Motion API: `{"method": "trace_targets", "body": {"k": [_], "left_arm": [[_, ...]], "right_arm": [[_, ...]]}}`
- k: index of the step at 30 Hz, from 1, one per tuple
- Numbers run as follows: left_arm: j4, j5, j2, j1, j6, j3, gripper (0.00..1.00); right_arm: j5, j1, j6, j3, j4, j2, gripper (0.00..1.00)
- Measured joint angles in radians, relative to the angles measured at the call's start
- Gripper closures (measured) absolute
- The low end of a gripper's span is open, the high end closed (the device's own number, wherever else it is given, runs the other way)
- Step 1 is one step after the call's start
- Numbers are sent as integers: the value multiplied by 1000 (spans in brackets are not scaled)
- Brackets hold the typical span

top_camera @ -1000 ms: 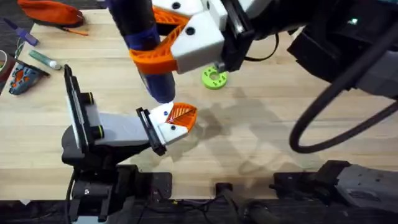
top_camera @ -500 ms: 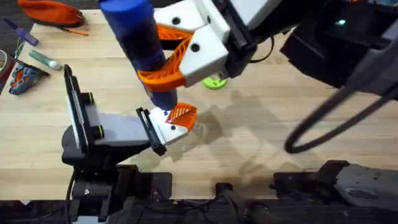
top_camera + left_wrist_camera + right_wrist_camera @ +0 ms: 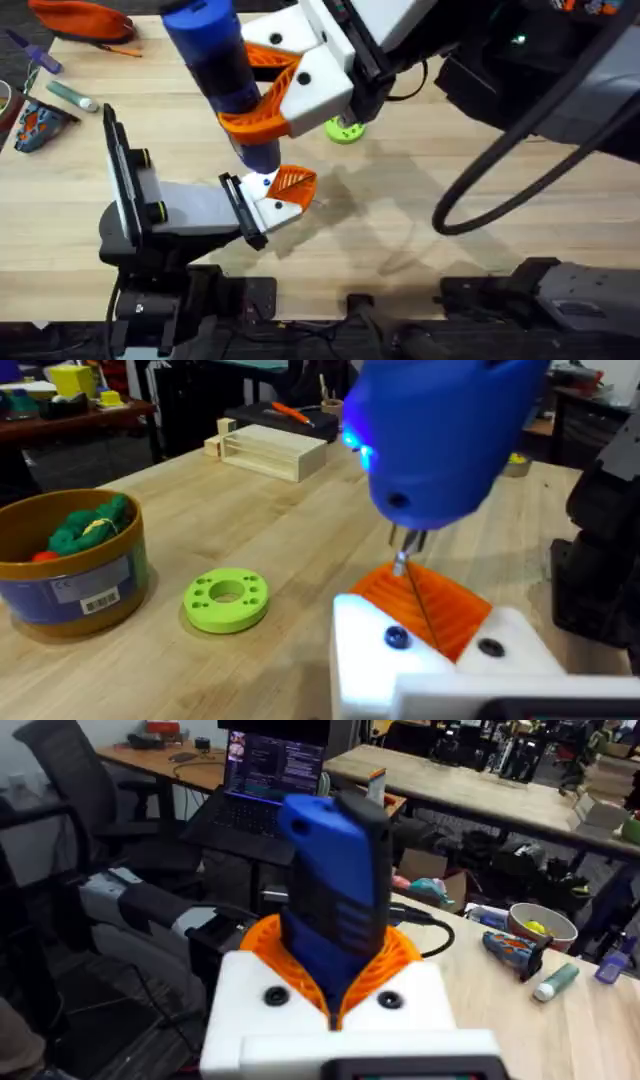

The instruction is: Pick up the gripper from the table and insert it into the empty holder that is missing its gripper. Then pick up a screw, insert it into the mounting hole, and use the screwdriver to tighten it. Finally, clean up the table by picking up the vegetable and placing it into the bucket.

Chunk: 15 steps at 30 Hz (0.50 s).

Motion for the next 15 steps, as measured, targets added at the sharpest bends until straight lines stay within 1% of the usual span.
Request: {"method": "trace_targets", "body": {"k": [15], "left_arm": [[0,0,0,0,0,0,985]], "right_arm": [[0,13,0,0,3,0,980]]}}
